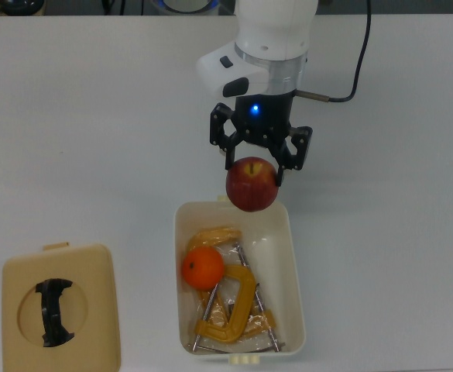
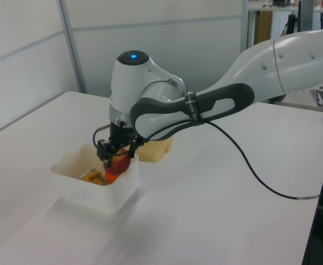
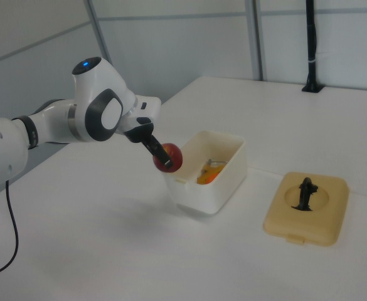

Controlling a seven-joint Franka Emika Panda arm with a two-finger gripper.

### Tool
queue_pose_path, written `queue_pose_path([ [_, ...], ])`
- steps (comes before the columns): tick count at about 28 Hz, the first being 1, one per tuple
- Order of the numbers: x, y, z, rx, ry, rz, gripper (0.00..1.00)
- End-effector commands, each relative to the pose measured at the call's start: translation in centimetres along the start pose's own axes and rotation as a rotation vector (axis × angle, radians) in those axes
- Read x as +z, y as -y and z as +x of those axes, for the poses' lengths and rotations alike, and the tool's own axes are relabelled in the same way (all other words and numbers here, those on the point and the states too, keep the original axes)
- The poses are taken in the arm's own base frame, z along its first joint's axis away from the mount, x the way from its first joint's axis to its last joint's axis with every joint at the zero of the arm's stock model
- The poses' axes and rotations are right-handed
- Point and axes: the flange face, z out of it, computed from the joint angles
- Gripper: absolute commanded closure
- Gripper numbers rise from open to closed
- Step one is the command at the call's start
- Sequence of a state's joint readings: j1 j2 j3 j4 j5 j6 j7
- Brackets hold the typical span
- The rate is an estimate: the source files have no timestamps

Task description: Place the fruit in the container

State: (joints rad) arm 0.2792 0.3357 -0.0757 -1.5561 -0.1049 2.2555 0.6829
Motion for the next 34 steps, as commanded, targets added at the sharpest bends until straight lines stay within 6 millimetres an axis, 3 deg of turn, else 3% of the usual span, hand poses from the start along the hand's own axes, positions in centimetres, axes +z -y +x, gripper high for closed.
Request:
queue_pose_path([
  [1,1.9,-0.3,1.7,0.118,-0.073,0.036,1.0],
  [5,3.8,-0.8,2.8,0.191,-0.11,0.039,1.0],
  [6,4.1,-0.7,2.9,0.202,-0.118,0.038,0.92],
  [7,4.4,-0.6,3.1,0.206,-0.127,0.029,0.76],
  [8,4.7,-0.4,3.1,0.202,-0.146,0.008,0.02],
  [15,4.6,-0.4,3.1,0.204,-0.172,-0.013,0.0],
  [22,2.8,-1.2,3.3,0.127,-0.152,-0.013,0.0],
  [29,3.4,-3.1,1.6,-0.149,0.149,-0.027,0.0],
  [30,3.3,-4.8,1.8,-0.195,0.202,-0.04,0.0],
  [34,2.1,-6.7,2.0,-0.279,0.269,-0.068,0.0],
])
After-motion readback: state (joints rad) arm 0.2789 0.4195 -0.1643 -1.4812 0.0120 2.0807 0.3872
